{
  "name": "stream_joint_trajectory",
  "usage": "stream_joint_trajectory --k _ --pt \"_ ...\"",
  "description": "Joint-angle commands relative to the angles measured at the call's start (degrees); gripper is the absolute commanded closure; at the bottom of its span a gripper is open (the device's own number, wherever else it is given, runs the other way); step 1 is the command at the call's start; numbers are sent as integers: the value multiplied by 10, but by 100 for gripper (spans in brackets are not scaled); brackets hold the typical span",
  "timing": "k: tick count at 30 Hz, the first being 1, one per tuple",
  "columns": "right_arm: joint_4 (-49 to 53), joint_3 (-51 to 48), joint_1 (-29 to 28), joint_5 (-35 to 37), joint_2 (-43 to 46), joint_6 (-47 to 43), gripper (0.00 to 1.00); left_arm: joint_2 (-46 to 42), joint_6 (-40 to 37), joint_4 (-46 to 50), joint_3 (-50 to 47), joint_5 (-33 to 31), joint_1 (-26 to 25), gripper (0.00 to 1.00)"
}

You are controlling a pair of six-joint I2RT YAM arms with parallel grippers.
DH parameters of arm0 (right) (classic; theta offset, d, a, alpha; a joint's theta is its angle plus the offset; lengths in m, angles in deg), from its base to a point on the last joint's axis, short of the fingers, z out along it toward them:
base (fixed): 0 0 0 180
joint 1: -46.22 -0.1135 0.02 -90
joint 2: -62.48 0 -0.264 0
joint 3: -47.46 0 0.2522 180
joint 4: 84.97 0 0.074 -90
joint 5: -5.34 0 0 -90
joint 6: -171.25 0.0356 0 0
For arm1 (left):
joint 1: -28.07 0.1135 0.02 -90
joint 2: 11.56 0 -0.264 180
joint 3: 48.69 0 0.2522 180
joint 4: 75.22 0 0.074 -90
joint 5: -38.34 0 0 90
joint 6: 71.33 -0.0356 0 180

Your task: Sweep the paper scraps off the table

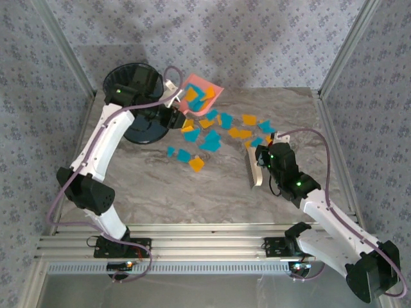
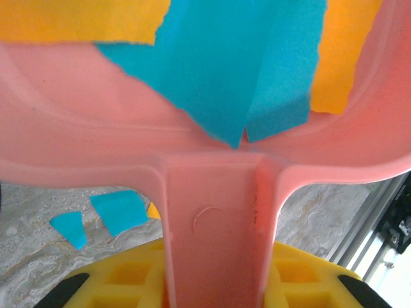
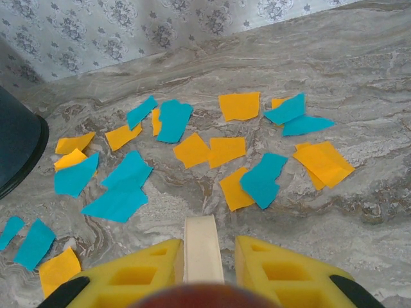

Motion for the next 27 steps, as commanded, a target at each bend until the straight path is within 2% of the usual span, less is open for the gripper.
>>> stream_joint_trajectory --k 1,10,17,27 --pt "-19 7 4 -8 -2 -9 100 10 31 11 30 46 29 100" --pt "-19 11 7 -12 -8 -9 100 27 94 -11 67 95 88 100" --pt "-21 12 7 -10 -14 -6 100 44 172 -53 76 141 131 100" --pt "-15 19 8 -9 -13 -3 100 58 262 -113 67 171 161 100"
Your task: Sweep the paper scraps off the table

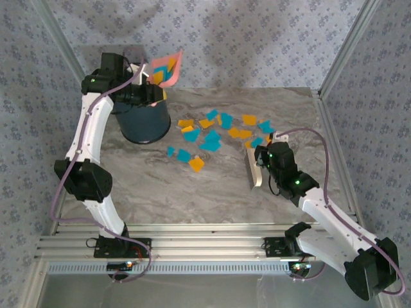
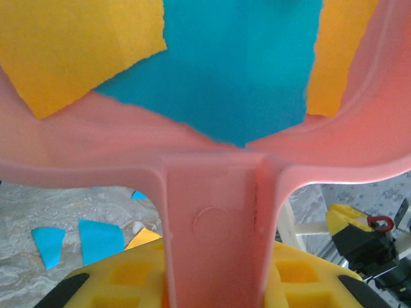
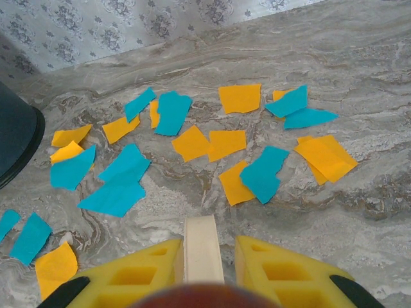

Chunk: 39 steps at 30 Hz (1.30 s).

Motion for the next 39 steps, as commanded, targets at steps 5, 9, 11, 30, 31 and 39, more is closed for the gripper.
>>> stream_joint_trajectory --k 5,9,11,30,31,39 --pt "-12 20 4 -1 1 -1 100 1 141 -108 -14 81 40 100" --pt "-9 20 4 -1 4 0 100 -6 195 -163 -40 104 50 100" --pt "-8 19 4 -1 5 0 100 -8 220 -189 -51 116 55 100" --pt "-5 17 5 -3 8 3 100 -44 528 -530 -232 148 77 100" --pt "-4 16 6 -3 7 3 100 -46 547 -553 -242 148 77 100" --pt "-3 12 6 -4 8 6 100 -56 703 -742 -308 142 79 100"
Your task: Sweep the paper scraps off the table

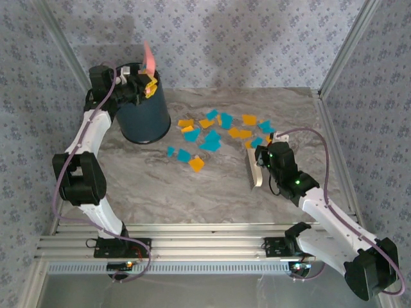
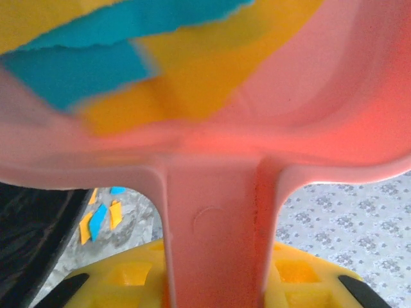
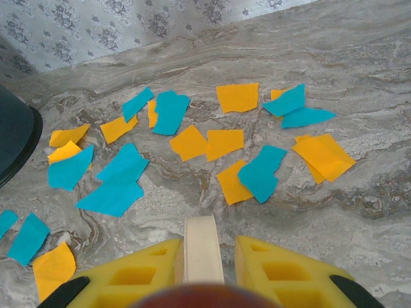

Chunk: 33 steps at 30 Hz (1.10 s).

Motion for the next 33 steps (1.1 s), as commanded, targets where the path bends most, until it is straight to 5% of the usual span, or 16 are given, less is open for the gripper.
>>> stream_joint_trajectory --k 1,16,33 --pt "-5 12 4 -4 8 6 100 -27 98 -145 -20 8 5 100" --pt "2 10 5 -6 9 8 100 -4 366 -476 -95 -51 5 100" --pt "1 18 6 -8 7 7 100 17 509 -642 -156 -144 -4 100"
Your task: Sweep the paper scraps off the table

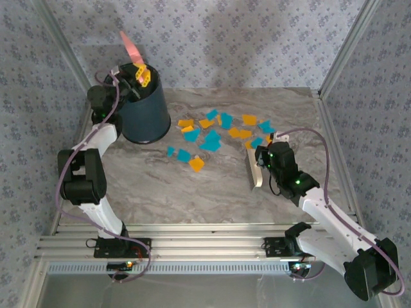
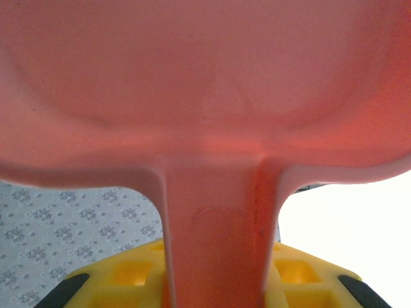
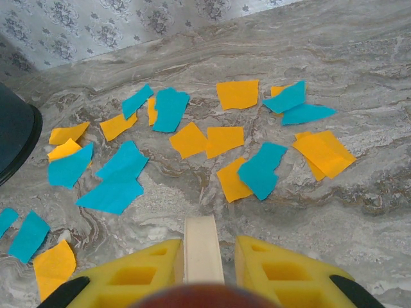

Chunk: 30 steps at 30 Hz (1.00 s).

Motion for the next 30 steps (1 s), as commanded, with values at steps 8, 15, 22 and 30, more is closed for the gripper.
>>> stream_joint_trajectory --k 8,15,22,30 --pt "-1 19 1 0 9 5 100 12 90 -78 -3 -51 -15 100" --pt "-1 17 1 0 13 3 100 -10 23 -16 3 -7 -14 100" --pt "-3 16 1 -9 19 -4 100 -73 -189 220 15 52 -14 100" --pt "-15 6 1 -13 26 -3 100 -139 -530 617 101 65 -17 100"
